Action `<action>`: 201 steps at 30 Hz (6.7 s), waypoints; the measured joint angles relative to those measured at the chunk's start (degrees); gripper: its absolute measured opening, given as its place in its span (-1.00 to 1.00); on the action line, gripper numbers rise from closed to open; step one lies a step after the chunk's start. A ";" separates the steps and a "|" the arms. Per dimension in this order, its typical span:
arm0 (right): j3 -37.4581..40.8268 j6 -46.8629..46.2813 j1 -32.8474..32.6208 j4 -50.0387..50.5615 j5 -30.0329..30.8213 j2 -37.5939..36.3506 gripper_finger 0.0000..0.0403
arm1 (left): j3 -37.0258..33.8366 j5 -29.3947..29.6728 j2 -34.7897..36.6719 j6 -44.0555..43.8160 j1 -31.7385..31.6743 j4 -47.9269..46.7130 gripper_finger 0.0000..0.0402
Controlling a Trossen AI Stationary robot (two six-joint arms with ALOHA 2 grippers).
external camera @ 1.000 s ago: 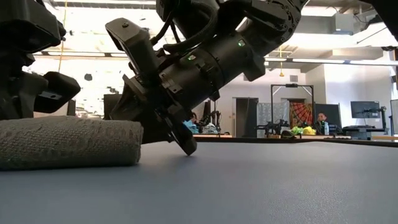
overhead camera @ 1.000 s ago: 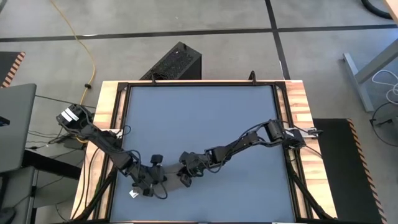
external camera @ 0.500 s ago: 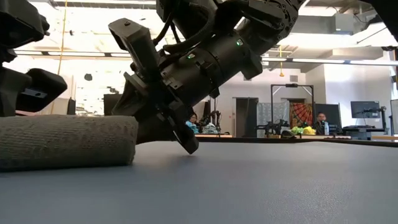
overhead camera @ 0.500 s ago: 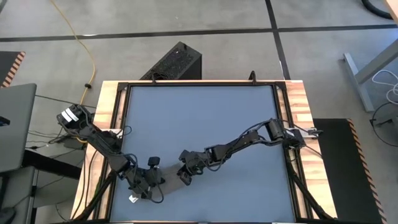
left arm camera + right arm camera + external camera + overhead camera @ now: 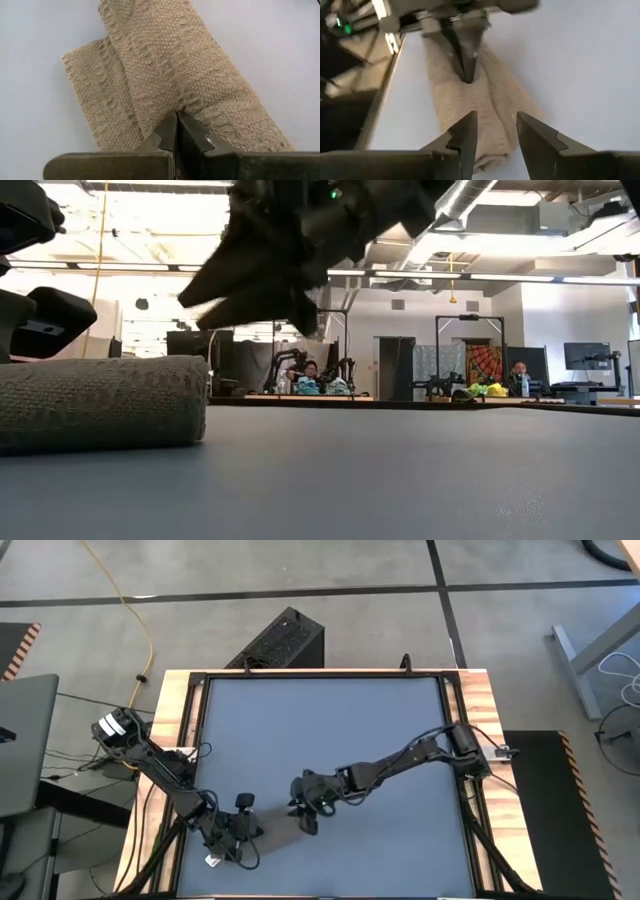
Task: Roll towel into tight, uniform cylinder
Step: Roll the gray towel
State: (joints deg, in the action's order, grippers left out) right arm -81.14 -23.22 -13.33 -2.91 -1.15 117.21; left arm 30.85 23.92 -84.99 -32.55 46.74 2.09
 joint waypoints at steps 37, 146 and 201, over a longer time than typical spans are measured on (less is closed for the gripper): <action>-0.35 9.18 0.03 -5.70 7.07 12.10 -0.94 | 0.00 0.90 0.24 -5.97 0.88 -1.09 -1.00; -1.44 -2.88 -11.22 -16.11 8.04 11.40 -0.92 | -5.49 2.91 5.86 -28.18 12.01 3.77 -1.00; -7.85 7.01 -10.64 -27.21 15.21 20.03 -0.91 | -5.66 -6.95 -3.61 -4.06 1.29 19.30 -1.00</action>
State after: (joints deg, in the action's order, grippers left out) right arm -88.99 -16.21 -23.97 -30.12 14.06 137.23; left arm 25.19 16.97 -88.60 -36.60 48.03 21.39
